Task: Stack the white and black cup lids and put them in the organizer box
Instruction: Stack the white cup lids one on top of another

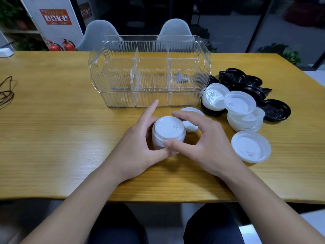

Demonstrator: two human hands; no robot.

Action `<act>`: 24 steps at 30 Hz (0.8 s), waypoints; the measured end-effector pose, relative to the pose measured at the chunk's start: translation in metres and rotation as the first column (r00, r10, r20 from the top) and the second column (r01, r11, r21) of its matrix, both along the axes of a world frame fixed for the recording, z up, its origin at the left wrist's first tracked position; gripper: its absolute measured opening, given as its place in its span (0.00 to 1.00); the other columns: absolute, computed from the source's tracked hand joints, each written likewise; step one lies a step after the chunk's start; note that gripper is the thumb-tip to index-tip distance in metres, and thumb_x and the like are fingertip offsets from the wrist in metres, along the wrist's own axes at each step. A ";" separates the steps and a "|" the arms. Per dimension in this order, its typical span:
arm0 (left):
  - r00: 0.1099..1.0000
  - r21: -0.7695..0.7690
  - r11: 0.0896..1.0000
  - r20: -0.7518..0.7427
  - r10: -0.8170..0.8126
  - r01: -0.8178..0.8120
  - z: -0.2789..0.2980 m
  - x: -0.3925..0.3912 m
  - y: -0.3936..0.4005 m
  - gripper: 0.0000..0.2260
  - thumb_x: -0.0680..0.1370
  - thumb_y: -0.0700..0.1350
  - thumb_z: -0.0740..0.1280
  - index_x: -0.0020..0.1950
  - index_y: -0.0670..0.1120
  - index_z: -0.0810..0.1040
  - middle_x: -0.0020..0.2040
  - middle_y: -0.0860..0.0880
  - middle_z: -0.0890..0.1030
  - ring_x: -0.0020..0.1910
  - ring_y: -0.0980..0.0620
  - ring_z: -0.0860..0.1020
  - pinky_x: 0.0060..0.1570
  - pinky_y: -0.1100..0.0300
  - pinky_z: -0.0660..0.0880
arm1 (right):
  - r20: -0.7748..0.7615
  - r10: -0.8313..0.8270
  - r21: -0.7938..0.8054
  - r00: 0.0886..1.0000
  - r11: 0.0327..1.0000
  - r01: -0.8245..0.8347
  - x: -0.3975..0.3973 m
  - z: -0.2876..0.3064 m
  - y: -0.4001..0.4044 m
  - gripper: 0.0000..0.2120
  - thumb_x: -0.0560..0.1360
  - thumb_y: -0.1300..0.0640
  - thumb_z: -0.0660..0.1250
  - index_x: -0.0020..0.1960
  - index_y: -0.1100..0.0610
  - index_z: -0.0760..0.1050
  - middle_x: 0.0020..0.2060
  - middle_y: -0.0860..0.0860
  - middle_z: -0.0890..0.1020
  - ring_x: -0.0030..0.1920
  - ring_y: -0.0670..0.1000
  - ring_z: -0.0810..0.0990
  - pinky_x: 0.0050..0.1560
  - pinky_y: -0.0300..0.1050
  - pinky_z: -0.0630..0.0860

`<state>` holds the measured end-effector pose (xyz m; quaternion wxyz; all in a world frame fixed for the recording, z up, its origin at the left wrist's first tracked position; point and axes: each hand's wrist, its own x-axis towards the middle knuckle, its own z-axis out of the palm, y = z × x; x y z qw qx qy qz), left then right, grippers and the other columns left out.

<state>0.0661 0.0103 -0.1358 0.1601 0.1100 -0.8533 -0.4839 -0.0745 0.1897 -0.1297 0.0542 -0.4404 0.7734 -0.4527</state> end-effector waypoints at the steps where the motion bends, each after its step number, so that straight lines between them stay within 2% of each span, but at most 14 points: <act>1: 1.000 -0.004 1.000 0.001 -0.004 0.004 0.000 0.000 0.000 0.59 0.74 0.48 0.88 0.93 0.60 0.52 0.73 0.66 0.82 0.75 0.62 0.80 0.80 0.48 0.75 | 0.009 0.016 0.007 1.000 1.000 -0.016 0.001 0.000 0.000 0.35 0.72 0.33 0.80 0.76 0.40 0.79 0.69 0.33 0.83 0.74 0.40 0.77 0.78 0.50 0.72; 3: 1.000 -0.006 1.000 -0.003 -0.006 0.006 -0.001 0.000 0.000 0.60 0.73 0.48 0.88 0.93 0.62 0.51 0.74 0.66 0.81 0.76 0.61 0.79 0.80 0.47 0.75 | 0.019 0.033 0.010 0.999 0.999 -0.033 0.001 0.000 0.000 0.33 0.75 0.34 0.79 0.78 0.40 0.78 0.71 0.33 0.82 0.76 0.40 0.76 0.79 0.49 0.71; 5: 1.000 0.006 1.000 -0.004 0.003 -0.003 0.000 0.000 0.000 0.61 0.73 0.48 0.89 0.93 0.63 0.51 0.75 0.66 0.80 0.77 0.62 0.79 0.80 0.49 0.75 | 0.014 0.018 0.003 1.000 1.000 -0.018 0.001 -0.002 -0.001 0.31 0.76 0.34 0.78 0.77 0.40 0.79 0.70 0.33 0.83 0.75 0.43 0.77 0.78 0.53 0.72; 10: 1.000 0.000 1.000 -0.001 0.009 -0.009 0.001 0.000 0.001 0.60 0.72 0.48 0.89 0.92 0.63 0.54 0.73 0.64 0.82 0.75 0.62 0.80 0.78 0.53 0.75 | 0.000 -0.048 -0.008 0.999 0.999 0.048 0.001 -0.004 -0.002 0.34 0.70 0.30 0.79 0.73 0.38 0.80 0.65 0.34 0.85 0.72 0.43 0.79 0.74 0.53 0.76; 14: 1.000 -0.073 0.997 -0.002 0.012 -0.012 -0.002 0.000 -0.002 0.48 0.73 0.54 0.88 0.87 0.63 0.67 0.74 0.63 0.81 0.76 0.59 0.79 0.78 0.49 0.77 | -0.013 -0.051 -0.022 0.999 0.998 0.051 0.000 -0.005 -0.002 0.35 0.71 0.30 0.79 0.75 0.39 0.80 0.66 0.35 0.85 0.71 0.44 0.80 0.73 0.54 0.76; 16: 1.000 -0.105 0.994 -0.004 0.020 -0.020 -0.003 0.000 -0.002 0.42 0.75 0.55 0.87 0.84 0.62 0.70 0.75 0.63 0.80 0.77 0.57 0.79 0.77 0.47 0.77 | -0.014 -0.084 -0.100 0.996 0.992 0.082 -0.003 -0.005 -0.001 0.29 0.76 0.34 0.77 0.74 0.41 0.81 0.66 0.37 0.85 0.70 0.45 0.81 0.72 0.54 0.77; 19: 0.998 -0.136 0.989 -0.001 0.062 -0.061 -0.002 0.000 -0.001 0.39 0.76 0.55 0.85 0.84 0.62 0.71 0.75 0.64 0.79 0.77 0.58 0.77 0.77 0.49 0.76 | -0.081 -0.214 -0.242 0.973 0.952 0.189 -0.011 -0.010 -0.002 0.13 0.87 0.51 0.69 0.68 0.50 0.85 0.61 0.41 0.87 0.65 0.45 0.83 0.67 0.58 0.79; 21: 0.996 -0.141 0.987 0.005 0.084 -0.082 -0.002 0.000 -0.001 0.39 0.77 0.55 0.84 0.84 0.62 0.70 0.76 0.65 0.78 0.78 0.60 0.76 0.78 0.50 0.75 | -0.165 -0.285 -0.215 0.944 0.945 0.248 -0.016 -0.018 -0.004 0.10 0.86 0.57 0.71 0.65 0.51 0.86 0.58 0.44 0.86 0.61 0.49 0.83 0.64 0.62 0.78; 23: 0.995 -0.134 0.987 0.011 0.096 -0.093 -0.002 0.000 -0.002 0.39 0.77 0.54 0.84 0.84 0.62 0.70 0.76 0.65 0.78 0.78 0.60 0.76 0.79 0.51 0.75 | -0.234 -0.311 -0.142 0.921 0.948 0.284 -0.020 -0.024 -0.006 0.09 0.83 0.56 0.75 0.62 0.51 0.87 0.57 0.46 0.85 0.60 0.51 0.82 0.65 0.61 0.75; 24: 0.995 -0.133 0.986 0.011 0.099 -0.096 -0.002 -0.001 -0.002 0.39 0.77 0.54 0.84 0.84 0.62 0.70 0.77 0.64 0.78 0.78 0.59 0.76 0.79 0.50 0.74 | -0.261 -0.315 -0.095 0.913 0.949 0.300 -0.021 -0.027 -0.007 0.09 0.81 0.54 0.77 0.61 0.51 0.88 0.56 0.46 0.84 0.60 0.52 0.81 0.66 0.58 0.72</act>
